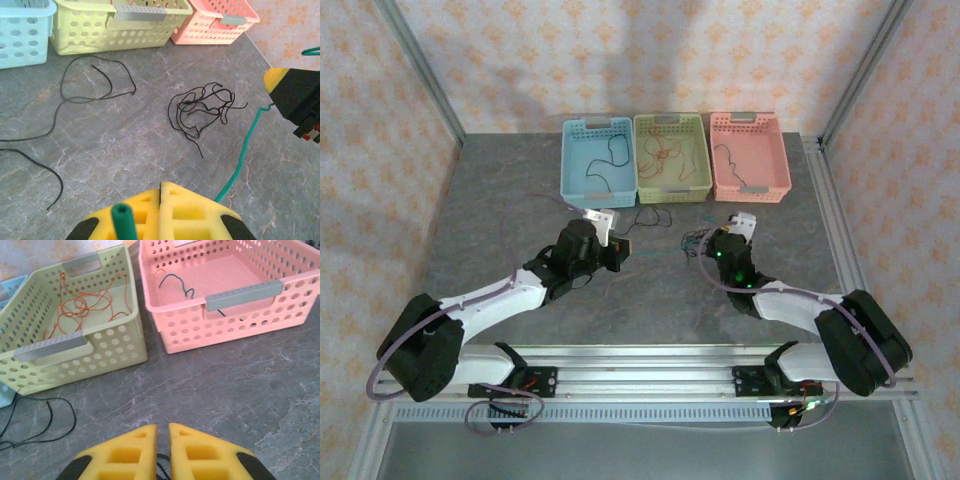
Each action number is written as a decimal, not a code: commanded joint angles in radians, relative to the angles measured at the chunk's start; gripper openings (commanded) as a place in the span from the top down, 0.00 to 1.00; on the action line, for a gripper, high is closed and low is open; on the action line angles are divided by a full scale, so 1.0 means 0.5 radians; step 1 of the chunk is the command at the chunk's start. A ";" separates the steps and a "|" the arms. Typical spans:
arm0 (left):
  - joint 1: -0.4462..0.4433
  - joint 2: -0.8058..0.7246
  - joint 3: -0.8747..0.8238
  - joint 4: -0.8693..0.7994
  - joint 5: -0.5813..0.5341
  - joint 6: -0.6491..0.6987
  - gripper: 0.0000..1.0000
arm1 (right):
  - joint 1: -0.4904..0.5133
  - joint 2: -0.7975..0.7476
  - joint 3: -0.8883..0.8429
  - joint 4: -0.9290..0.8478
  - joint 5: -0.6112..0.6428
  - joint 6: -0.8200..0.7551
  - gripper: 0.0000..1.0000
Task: Untangle the cables
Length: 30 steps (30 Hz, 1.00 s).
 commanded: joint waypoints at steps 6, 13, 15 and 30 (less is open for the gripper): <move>0.005 -0.170 -0.027 -0.147 -0.324 0.099 1.00 | -0.280 -0.058 -0.056 -0.061 -0.031 0.248 0.82; 0.005 -0.147 -0.017 -0.157 -0.331 0.099 1.00 | -0.301 -0.105 -0.115 0.063 -0.171 0.247 1.00; 0.005 -0.151 -0.017 -0.156 -0.345 0.099 1.00 | -0.303 -0.107 -0.116 0.075 -0.171 0.244 1.00; 0.078 -0.165 -0.024 -0.261 -0.606 0.019 1.00 | -0.328 -0.213 -0.128 -0.049 0.015 0.230 1.00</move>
